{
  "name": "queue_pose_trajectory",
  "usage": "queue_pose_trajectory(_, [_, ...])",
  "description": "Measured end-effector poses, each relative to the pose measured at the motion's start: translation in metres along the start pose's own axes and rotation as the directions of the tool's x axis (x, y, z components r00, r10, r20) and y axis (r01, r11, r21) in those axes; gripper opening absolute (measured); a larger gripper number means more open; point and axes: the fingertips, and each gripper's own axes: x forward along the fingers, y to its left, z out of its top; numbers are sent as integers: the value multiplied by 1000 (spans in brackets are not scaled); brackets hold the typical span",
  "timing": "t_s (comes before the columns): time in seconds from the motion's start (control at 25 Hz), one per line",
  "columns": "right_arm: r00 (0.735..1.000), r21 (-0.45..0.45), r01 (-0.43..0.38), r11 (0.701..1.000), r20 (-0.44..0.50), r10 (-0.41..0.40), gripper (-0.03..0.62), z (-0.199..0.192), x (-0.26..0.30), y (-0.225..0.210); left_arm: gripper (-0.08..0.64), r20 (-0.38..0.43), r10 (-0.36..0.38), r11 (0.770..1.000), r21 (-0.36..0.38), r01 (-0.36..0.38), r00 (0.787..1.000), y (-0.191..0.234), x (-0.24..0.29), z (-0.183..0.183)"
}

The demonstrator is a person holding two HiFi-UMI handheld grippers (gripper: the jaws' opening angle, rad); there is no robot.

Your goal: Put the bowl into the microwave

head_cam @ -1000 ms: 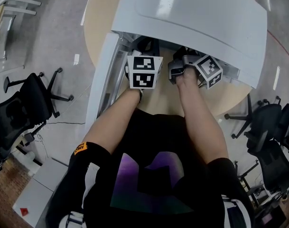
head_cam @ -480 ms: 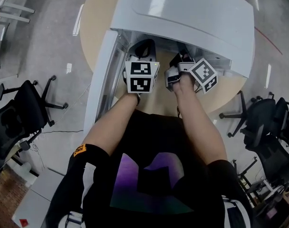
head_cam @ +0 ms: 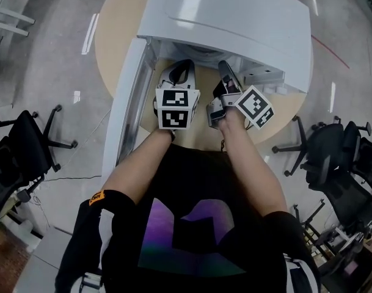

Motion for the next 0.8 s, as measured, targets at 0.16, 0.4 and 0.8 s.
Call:
queue_pose_trajectory(0.16, [1000,-164,-2,986,-18,-1,58,2,-16,8,48,0,-21,1000,21,21,1000,-10,-7,2])
queue_pose_trajectory(0.4, [999,-411,-37,911,-41,23,58,5,-37,29,48,17,-53,997,53,52,998,-29,-19,5])
queue_pose_trajectory(0.8, [997,-653,-78,754,-63,48,57,12,-79,48,48,59,-110,992,72,106,992,-74,-42,21])
